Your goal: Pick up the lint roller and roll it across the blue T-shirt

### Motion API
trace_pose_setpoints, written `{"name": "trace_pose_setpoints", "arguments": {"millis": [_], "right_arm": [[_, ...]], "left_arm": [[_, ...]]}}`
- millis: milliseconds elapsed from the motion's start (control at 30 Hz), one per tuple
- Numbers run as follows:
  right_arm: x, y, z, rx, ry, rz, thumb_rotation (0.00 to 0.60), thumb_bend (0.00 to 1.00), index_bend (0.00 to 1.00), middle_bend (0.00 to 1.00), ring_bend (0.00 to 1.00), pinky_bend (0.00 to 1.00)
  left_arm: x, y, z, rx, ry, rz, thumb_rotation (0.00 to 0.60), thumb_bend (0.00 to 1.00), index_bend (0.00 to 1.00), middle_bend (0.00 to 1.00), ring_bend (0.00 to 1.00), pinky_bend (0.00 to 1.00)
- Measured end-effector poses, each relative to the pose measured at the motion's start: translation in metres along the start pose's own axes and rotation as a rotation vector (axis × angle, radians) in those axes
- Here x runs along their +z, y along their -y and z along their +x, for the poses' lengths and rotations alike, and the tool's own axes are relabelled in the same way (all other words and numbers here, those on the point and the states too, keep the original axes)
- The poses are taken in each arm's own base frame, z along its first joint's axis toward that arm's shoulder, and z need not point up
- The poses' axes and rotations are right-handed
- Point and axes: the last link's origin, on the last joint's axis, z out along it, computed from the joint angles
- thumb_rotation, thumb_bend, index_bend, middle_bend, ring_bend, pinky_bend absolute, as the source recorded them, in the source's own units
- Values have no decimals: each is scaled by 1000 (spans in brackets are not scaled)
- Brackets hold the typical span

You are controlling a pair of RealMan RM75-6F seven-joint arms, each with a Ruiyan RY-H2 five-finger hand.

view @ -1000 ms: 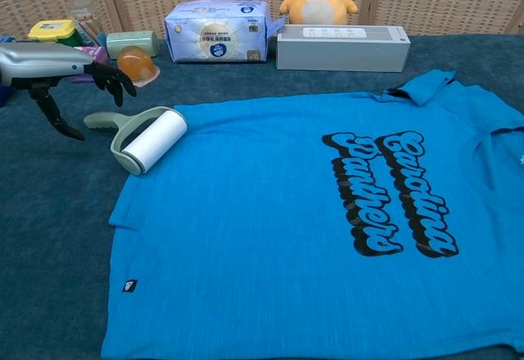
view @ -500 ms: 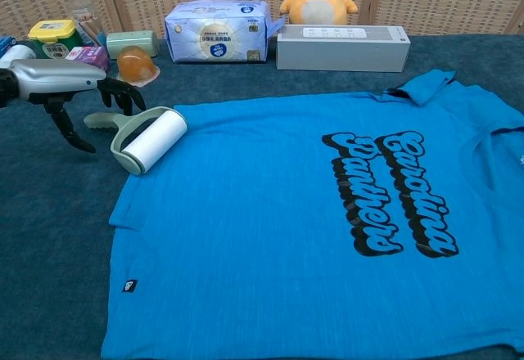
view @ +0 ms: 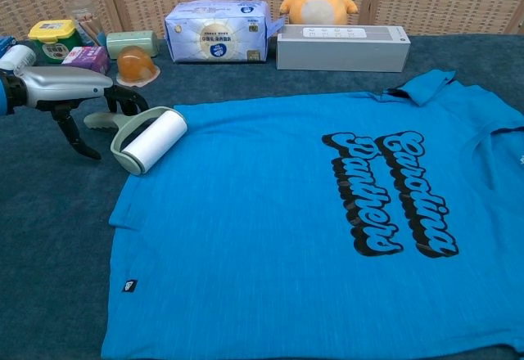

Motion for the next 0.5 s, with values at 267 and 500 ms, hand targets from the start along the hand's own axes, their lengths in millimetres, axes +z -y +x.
{"name": "trace_pose_setpoints", "arguments": {"millis": [267,500], "right_arm": [[0,0,-1,-1,3,-2,600,28,42,0,0,0],[0,1,-1,-2,3,-4,600,28,43,0,0,0]], "left_arm": [[-2,-1,-8,-30,16,1,600,46,239,369,269,275],[-3,-3,-9,-47,3,-10,600,47,303,440,340,341]]}}
